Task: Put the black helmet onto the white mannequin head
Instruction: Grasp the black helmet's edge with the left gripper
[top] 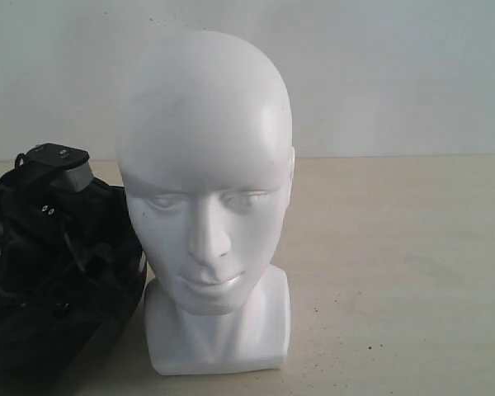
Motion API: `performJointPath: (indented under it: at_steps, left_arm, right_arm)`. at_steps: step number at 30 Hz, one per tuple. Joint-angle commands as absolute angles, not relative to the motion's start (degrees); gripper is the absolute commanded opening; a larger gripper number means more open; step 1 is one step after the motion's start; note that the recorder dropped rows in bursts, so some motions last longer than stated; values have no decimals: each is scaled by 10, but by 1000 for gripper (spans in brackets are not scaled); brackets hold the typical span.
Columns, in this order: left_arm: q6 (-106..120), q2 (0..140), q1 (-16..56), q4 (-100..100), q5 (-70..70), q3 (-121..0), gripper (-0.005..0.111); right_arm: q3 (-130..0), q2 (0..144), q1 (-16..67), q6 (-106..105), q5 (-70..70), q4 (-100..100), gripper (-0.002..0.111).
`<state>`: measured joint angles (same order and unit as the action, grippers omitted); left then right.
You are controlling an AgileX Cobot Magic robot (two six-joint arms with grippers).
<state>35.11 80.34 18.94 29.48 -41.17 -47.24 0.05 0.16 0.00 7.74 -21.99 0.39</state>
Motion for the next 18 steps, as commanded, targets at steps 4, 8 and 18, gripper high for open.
performJointPath:
  at_steps: [4,8,18]
  left_arm:
    - [341,824,193,266,-391,-477,71]
    - [336,827,193,265,-378,-477,71]
    - [328,827,193,259,-359,-477,68]
  right_arm:
    - [0,0,0,76,-217,3,6]
    - [0,0,0,76,-217,3,6]
    - [0,0,0,76,-217,3,6]
